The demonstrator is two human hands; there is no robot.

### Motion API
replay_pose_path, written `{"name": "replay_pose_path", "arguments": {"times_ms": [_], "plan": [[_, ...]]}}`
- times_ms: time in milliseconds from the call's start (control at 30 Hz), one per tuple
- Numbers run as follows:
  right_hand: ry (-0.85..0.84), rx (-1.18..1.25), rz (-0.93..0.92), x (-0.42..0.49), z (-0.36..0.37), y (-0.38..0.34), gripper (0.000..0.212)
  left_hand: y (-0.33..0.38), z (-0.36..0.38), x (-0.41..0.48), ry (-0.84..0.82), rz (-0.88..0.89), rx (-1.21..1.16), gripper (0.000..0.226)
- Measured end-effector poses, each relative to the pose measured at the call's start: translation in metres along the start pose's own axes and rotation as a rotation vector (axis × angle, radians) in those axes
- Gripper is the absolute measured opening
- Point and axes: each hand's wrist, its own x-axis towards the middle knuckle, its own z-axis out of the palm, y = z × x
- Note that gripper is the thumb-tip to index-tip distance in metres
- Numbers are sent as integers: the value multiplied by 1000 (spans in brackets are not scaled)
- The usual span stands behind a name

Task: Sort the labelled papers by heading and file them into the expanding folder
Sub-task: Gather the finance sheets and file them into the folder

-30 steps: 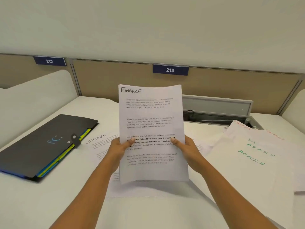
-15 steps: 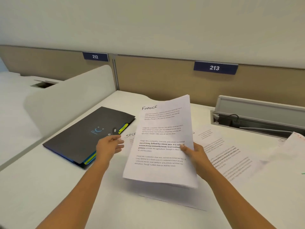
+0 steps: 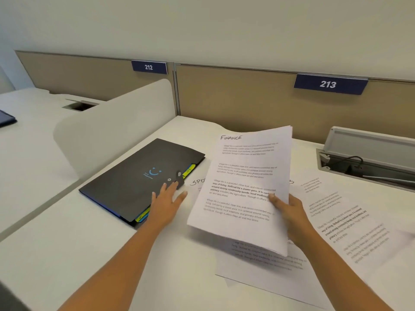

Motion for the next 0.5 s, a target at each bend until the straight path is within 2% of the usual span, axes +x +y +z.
{"name": "replay_pose_path", "arguments": {"times_ms": [100, 200, 367, 500], "plan": [[47, 97, -19, 5, 2, -5, 10, 0, 9, 0, -29, 74, 103, 66], [78, 173, -34, 8, 8, -11, 14, -6, 12, -2, -37, 139, 107, 71], [176, 309, 18, 20, 31, -16, 35, -6, 10, -1, -66, 148, 122, 46], [191, 348, 73, 31, 71, -18, 32, -4, 6, 1, -124, 162, 241, 42]]}}
